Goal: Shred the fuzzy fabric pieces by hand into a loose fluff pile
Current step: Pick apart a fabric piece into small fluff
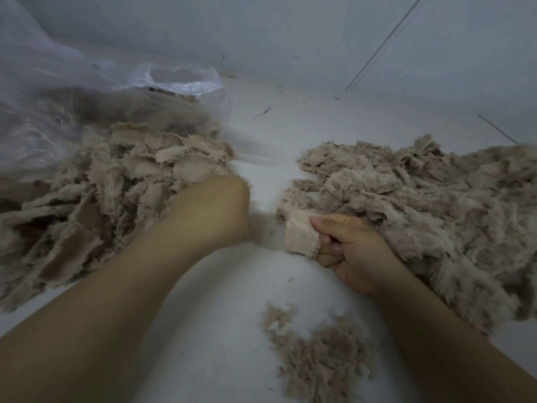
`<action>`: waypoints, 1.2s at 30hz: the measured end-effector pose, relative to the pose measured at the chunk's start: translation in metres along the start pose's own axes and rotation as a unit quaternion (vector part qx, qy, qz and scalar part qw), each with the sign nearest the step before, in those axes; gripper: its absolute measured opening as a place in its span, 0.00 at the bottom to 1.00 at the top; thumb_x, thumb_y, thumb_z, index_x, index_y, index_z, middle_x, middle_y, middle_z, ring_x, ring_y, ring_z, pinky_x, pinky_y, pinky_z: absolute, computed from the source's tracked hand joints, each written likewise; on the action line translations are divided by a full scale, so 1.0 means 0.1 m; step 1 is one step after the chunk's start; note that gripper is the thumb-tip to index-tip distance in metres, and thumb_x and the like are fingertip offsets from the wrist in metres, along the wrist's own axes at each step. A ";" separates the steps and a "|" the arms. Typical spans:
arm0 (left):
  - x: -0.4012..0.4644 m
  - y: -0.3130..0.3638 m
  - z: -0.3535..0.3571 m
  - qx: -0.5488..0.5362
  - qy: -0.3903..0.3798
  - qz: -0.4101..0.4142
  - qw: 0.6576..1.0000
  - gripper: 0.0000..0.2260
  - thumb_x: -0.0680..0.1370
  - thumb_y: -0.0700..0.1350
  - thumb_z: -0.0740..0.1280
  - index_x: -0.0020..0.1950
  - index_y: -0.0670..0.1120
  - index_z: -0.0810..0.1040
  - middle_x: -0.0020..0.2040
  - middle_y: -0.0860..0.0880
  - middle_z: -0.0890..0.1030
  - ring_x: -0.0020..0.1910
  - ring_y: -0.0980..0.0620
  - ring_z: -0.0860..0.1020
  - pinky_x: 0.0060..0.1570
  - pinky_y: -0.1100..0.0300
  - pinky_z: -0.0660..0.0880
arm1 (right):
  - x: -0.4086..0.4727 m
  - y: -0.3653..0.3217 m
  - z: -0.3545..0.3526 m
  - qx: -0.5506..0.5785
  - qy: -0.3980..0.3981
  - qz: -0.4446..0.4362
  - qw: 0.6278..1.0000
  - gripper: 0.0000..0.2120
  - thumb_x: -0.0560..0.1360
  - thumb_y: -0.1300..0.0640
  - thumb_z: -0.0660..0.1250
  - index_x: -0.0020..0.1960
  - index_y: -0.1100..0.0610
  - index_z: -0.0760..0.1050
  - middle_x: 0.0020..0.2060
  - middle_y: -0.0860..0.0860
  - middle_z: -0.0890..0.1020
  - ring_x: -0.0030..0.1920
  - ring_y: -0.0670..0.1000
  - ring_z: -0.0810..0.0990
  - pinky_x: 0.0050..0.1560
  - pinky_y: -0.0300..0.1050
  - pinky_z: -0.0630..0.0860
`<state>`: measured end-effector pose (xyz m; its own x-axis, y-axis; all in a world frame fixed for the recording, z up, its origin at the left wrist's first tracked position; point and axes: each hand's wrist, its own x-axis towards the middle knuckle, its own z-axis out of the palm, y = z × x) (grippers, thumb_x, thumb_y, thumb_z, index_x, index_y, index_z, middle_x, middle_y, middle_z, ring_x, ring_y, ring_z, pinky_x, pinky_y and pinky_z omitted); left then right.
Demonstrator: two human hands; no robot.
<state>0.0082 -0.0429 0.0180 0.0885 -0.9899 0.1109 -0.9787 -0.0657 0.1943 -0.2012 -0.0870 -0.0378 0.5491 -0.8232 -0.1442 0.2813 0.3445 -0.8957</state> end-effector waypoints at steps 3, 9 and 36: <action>0.07 0.20 0.07 -0.271 0.015 -0.016 0.962 0.20 0.78 0.54 0.67 0.36 0.38 0.79 0.27 0.48 0.75 0.26 0.49 0.73 0.28 0.61 0.69 | -0.02 0.01 0.00 -0.035 -0.013 -0.011 0.999 0.13 0.72 0.59 0.67 0.30 0.60 0.71 0.24 0.52 0.63 0.20 0.42 0.57 0.21 0.34 0.54; 0.06 0.45 0.40 -0.572 -0.078 -0.096 0.811 0.13 0.77 0.42 0.71 0.33 0.42 0.78 0.24 0.49 0.75 0.21 0.55 0.70 0.22 0.68 0.65 | -0.04 0.03 0.04 -0.138 -0.028 -0.028 0.990 0.13 0.72 0.58 0.67 0.29 0.57 0.77 0.24 0.52 0.65 0.21 0.43 0.58 0.22 0.34 0.57; 0.24 -0.11 0.27 0.114 0.158 -0.022 0.981 0.05 0.73 0.38 0.66 0.42 0.47 0.72 0.35 0.47 0.73 0.39 0.42 0.79 0.27 0.62 0.57 | 0.10 0.03 -0.02 0.072 0.064 -0.013 0.995 0.16 0.71 0.60 0.63 0.54 0.69 0.76 0.30 0.50 0.72 0.24 0.42 0.64 0.22 0.31 0.61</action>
<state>0.0159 -0.0693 -0.0074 0.1487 -0.8996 0.4106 -0.9855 -0.1691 -0.0136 -0.1963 -0.0952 -0.0428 0.4388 -0.8800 -0.1821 0.4086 0.3758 -0.8318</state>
